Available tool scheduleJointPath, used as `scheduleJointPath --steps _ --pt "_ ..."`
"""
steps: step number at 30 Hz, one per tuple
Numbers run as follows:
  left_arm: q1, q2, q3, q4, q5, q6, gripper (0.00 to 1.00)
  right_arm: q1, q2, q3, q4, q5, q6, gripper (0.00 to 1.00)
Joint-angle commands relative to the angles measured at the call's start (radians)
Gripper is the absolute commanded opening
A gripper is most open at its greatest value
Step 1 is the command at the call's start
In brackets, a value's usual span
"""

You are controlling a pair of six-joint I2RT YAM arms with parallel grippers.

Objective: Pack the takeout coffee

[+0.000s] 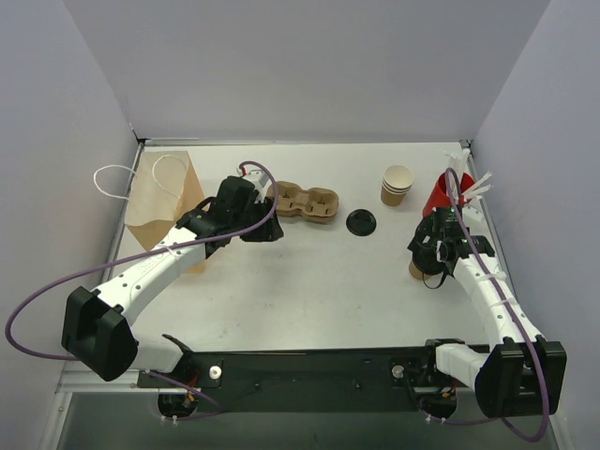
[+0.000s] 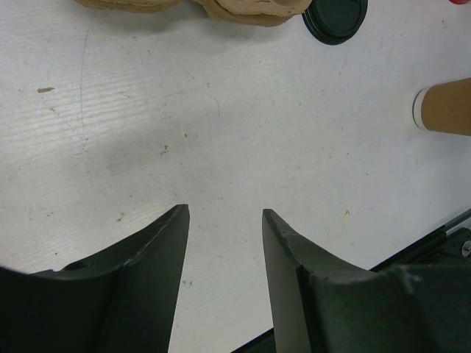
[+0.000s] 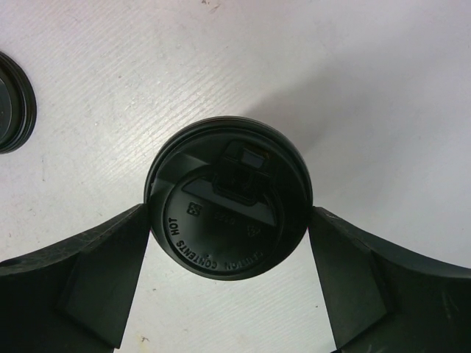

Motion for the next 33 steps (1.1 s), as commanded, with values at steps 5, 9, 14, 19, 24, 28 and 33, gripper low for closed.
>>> scheduleJointPath --steps 5,9,14,19,24,28,33 --pt "0.013 -0.040 0.002 0.041 0.004 0.012 0.55 0.027 0.013 0.072 -0.075 0.022 -0.003 0.87" --pt "0.016 -0.046 0.002 0.040 0.003 0.012 0.55 0.042 0.013 0.105 -0.096 0.028 -0.002 0.89" --pt "0.017 -0.048 0.016 0.037 0.004 0.015 0.55 0.050 0.000 0.164 -0.134 0.031 -0.005 0.89" --pt "0.022 -0.052 0.072 0.011 0.009 0.012 0.55 0.054 -0.036 0.246 -0.182 -0.001 -0.014 0.89" --pt "0.027 -0.062 0.189 -0.043 -0.006 0.009 0.56 0.152 -0.011 0.380 -0.191 -0.029 -0.017 0.89" --pt "0.039 -0.065 0.241 -0.081 -0.040 0.011 0.56 0.336 0.121 0.511 -0.187 -0.004 0.009 0.86" --pt "0.059 -0.068 0.299 -0.143 -0.072 0.040 0.56 0.464 0.340 0.661 -0.164 0.027 0.029 0.79"
